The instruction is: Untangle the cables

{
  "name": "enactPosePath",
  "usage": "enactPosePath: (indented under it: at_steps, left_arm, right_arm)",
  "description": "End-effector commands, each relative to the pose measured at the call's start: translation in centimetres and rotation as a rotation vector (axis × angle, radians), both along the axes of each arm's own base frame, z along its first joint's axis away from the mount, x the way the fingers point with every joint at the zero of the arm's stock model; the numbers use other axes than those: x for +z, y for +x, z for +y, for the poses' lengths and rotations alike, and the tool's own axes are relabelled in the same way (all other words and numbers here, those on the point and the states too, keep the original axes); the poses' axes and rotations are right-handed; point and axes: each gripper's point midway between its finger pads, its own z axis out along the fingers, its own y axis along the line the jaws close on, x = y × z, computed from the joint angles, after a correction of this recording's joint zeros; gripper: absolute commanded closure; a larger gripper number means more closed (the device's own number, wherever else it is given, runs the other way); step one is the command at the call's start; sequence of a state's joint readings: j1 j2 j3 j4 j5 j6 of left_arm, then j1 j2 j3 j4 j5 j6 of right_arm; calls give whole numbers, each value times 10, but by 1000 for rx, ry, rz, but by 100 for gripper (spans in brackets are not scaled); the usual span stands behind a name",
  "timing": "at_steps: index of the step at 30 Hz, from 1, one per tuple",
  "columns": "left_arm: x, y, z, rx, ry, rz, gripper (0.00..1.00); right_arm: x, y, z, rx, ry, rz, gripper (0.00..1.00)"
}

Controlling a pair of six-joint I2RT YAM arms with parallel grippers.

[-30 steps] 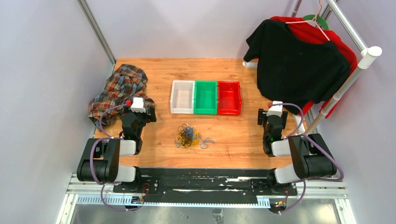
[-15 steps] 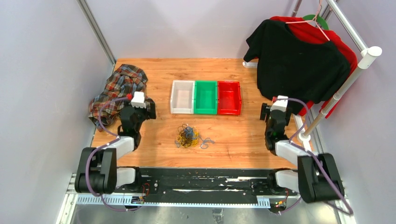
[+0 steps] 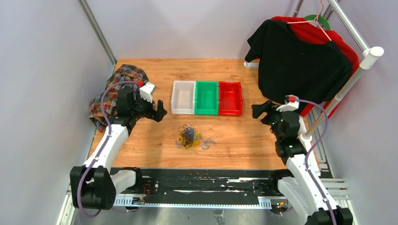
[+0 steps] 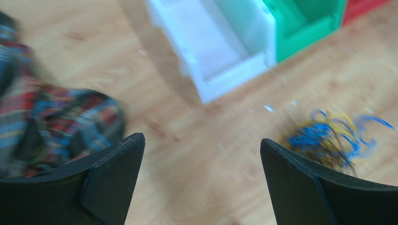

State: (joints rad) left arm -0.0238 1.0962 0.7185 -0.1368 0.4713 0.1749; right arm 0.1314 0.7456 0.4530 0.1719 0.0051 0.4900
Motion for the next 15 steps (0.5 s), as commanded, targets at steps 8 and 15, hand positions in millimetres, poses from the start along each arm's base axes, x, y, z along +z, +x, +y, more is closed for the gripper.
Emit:
enactPosePath:
  at_steps: [8, 15]
  left_arm:
    - [-42, -71, -71, -317, -47, 297, 2]
    - [-59, -68, -91, -376, -52, 344, 1]
  right_arm:
    - [-42, -55, 152, 498, -85, 206, 18]
    - [-63, -67, 210, 617, -209, 255, 27]
